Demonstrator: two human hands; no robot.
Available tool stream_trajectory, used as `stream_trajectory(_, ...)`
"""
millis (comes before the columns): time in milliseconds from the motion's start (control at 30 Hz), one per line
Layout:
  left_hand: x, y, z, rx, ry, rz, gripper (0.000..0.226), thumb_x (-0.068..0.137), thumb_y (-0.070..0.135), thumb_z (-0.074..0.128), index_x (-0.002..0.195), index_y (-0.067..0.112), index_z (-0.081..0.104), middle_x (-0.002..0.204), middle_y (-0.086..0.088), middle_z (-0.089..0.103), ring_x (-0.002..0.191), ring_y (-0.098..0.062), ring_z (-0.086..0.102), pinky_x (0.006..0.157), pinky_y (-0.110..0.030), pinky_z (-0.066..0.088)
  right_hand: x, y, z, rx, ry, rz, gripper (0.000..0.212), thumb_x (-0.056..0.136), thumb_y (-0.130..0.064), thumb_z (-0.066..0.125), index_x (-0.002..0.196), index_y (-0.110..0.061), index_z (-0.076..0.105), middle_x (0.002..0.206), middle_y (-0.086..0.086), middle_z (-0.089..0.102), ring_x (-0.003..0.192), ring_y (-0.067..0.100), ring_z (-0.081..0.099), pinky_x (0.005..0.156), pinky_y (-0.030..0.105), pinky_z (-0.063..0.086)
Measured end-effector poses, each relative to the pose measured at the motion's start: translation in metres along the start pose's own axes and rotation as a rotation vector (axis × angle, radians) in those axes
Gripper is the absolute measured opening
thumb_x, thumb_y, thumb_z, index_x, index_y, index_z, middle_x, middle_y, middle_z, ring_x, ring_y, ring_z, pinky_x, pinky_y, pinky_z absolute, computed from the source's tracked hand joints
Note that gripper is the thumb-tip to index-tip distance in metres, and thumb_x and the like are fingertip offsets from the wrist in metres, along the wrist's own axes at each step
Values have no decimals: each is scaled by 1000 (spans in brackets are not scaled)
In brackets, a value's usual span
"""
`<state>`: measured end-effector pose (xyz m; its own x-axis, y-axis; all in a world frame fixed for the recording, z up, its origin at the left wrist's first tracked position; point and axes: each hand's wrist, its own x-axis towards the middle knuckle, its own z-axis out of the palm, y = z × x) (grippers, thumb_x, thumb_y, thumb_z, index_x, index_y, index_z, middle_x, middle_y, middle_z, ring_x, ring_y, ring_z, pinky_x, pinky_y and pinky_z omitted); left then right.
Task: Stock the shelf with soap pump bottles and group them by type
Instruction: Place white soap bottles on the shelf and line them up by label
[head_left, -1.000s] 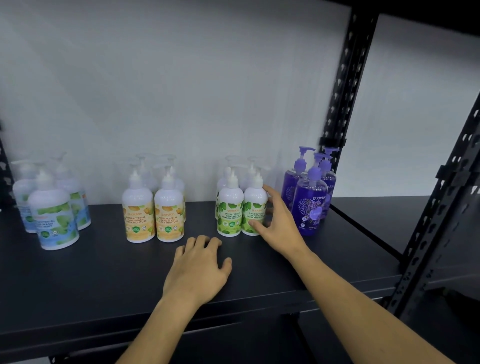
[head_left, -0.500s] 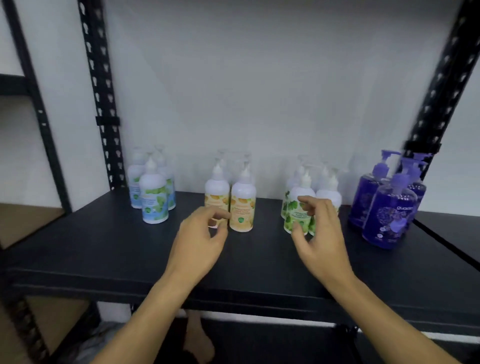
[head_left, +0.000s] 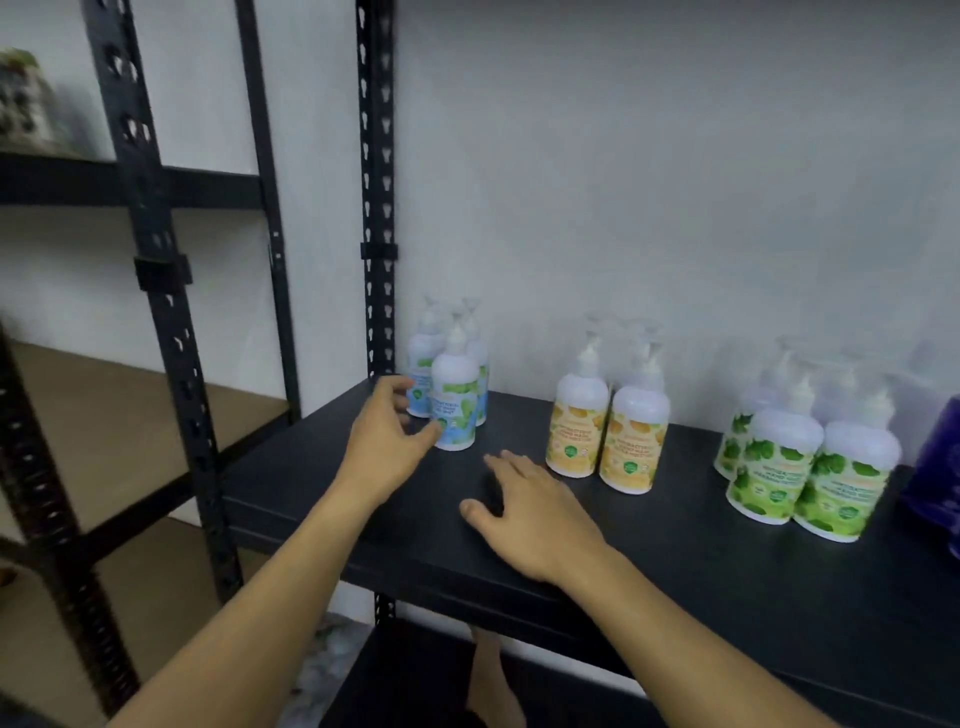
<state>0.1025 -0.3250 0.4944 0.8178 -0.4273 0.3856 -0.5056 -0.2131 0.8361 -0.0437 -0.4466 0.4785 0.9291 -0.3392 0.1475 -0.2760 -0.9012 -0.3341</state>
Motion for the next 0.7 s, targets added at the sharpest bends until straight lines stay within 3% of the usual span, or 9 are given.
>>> stream_trajectory(100,12,-9,6,13,-108,-9,70,78,25,82,134,25,40,118,2,55,107,-14,57,84,-22,44,4,0,3,-58,-64,44,74,97,-65,31,159,-27,17,167,-4,8,154,14,3,123,36,8)
stream_trajectory(233,22,-10,17,25,-79,35,83,69,34,86,133,28,33,119,4,55,103,-10,58,78,-14,46,4,1,3,-70,-82,52,73,97,-66,29,159,-30,14,167,-7,4,153,11,-1,124,34,4)
stream_trajectory(333,27,-12,22,41,-76,66,87,58,50,81,128,40,30,121,9,59,103,-10,63,86,-37,56,4,-1,4,-70,-89,60,73,97,-66,28,159,-32,12,167,-8,3,153,10,-2,124,33,3)
stream_trajectory(500,30,-14,25,84,-67,110,78,71,29,81,129,40,29,115,10,62,97,-15,65,81,-45,57,3,-2,4,-80,-108,69,71,98,-66,26,159,-33,9,167,-9,0,153,9,-4,124,33,2)
stream_trajectory(700,32,-19,27,88,-48,124,78,74,25,80,132,39,30,114,8,65,98,-16,66,82,-44,57,2,-3,3,-94,-134,78,71,99,-66,24,159,-34,6,167,-10,-2,153,9,-6,124,33,0)
